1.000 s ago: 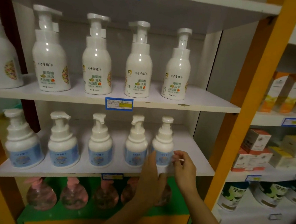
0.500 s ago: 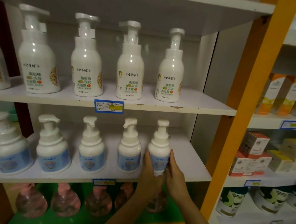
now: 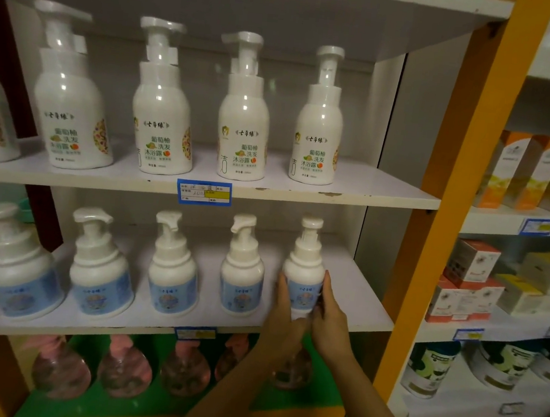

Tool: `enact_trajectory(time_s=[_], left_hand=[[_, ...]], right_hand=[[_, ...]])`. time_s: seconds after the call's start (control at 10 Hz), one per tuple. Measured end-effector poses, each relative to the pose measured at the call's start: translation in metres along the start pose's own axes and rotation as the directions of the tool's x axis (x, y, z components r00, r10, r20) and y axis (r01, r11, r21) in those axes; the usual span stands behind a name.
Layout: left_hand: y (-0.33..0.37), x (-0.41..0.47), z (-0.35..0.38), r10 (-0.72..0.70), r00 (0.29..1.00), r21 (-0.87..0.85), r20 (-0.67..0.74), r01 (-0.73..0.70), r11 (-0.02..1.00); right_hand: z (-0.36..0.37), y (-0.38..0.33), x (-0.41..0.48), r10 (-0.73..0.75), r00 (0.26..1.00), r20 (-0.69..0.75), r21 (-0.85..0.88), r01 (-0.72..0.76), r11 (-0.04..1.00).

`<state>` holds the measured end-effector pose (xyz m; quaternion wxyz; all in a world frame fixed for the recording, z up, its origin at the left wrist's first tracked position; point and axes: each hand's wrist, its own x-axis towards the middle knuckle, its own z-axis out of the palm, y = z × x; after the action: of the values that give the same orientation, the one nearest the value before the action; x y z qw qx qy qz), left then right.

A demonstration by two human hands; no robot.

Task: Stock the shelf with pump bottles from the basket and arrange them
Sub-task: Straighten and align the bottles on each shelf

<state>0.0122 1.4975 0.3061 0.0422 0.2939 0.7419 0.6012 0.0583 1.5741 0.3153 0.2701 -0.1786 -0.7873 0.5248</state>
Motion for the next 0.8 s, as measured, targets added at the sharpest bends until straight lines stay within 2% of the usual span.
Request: enact_trajectory(time_s=[0.1,0.2,0.3,0.4,0.5,0.7,0.8], left_hand=[[-0.003,-0.002,-0.005,0.003,0.998,-0.035,0.057,-0.001,0.999],[-0.004,-0.016,-0.019,0.068,0.998,0.016,0.016,-0.069,0.998],[-0.013,-0.033,-0.035,0.116,0.988,0.015,-0.107,-0.115,0.993],[-0.019,-0.047,-0.052,0.097,0.968,-0.045,-0.231,-0.111,0.993],[-0.027,-0.065,-0.075,0.086,0.944,-0.062,-0.318,-0.111,0.992],[-0.074,-0.104,-0.130,0.069,0.914,-0.012,-0.399,-0.080,0.997],[-0.118,-0.119,-0.154,-0.038,0.908,-0.023,-0.417,0.031,0.999]], right_hand=[[0.005,0.004,-0.003,-0.025,0.997,-0.073,-0.022,0.023,0.999],[0.016,0.009,-0.014,-0.072,0.951,-0.301,0.071,0.097,0.993],[0.032,0.005,-0.031,-0.048,0.959,-0.278,0.209,0.109,0.972],[0.047,0.004,-0.040,-0.042,0.963,-0.266,0.286,0.121,0.951],[0.062,0.006,-0.050,-0.026,0.962,-0.273,0.298,0.110,0.948],[0.101,0.032,-0.073,-0.053,0.984,-0.169,0.320,0.105,0.942],[0.129,0.046,-0.086,-0.084,0.992,-0.099,0.300,0.110,0.947]])
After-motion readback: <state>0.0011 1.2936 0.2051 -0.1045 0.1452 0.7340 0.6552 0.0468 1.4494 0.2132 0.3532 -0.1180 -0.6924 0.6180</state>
